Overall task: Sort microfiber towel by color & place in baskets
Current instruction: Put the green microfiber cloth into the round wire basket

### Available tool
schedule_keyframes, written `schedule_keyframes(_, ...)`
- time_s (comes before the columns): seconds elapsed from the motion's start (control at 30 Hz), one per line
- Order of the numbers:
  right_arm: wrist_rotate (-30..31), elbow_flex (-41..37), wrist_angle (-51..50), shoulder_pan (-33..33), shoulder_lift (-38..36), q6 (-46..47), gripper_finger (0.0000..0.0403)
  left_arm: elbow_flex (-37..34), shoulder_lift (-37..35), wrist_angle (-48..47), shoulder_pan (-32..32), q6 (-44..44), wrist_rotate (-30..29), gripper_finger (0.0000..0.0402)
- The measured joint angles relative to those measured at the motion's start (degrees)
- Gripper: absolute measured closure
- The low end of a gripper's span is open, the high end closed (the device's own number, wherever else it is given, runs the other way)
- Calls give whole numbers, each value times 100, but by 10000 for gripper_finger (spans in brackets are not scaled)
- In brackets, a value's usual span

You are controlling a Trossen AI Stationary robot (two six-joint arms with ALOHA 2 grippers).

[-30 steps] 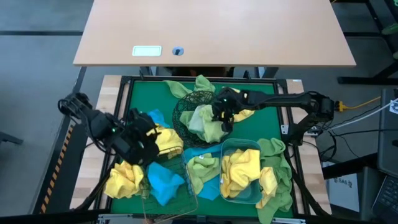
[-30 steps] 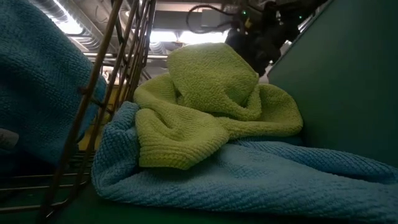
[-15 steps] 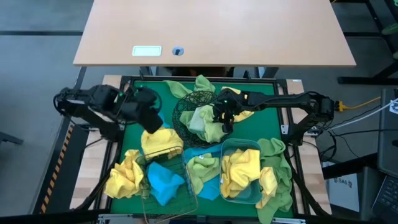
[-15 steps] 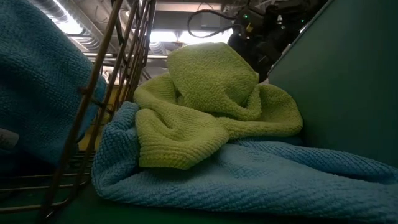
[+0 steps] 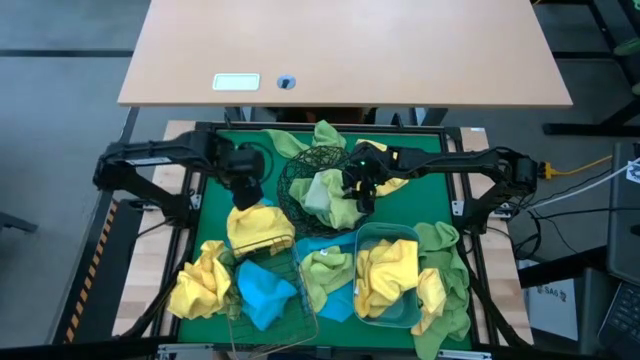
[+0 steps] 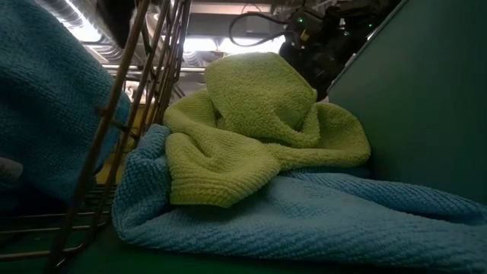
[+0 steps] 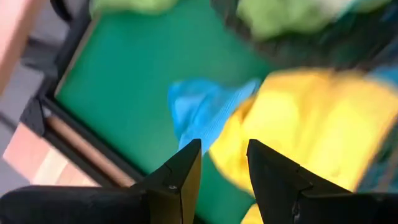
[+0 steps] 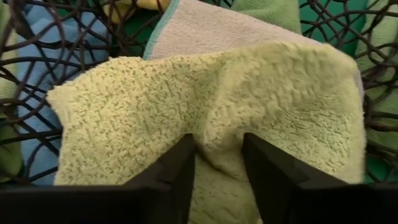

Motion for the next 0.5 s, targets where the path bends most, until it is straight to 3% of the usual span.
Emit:
schedule_keyframes(0.27,231,0,-4,0,0,0,204,-1347,-52,325,413,634,176,276)
schedule_keyframes(0.5,251,0,-4,0,0,0,181,-2066,-52,1067,700,1444,375,276)
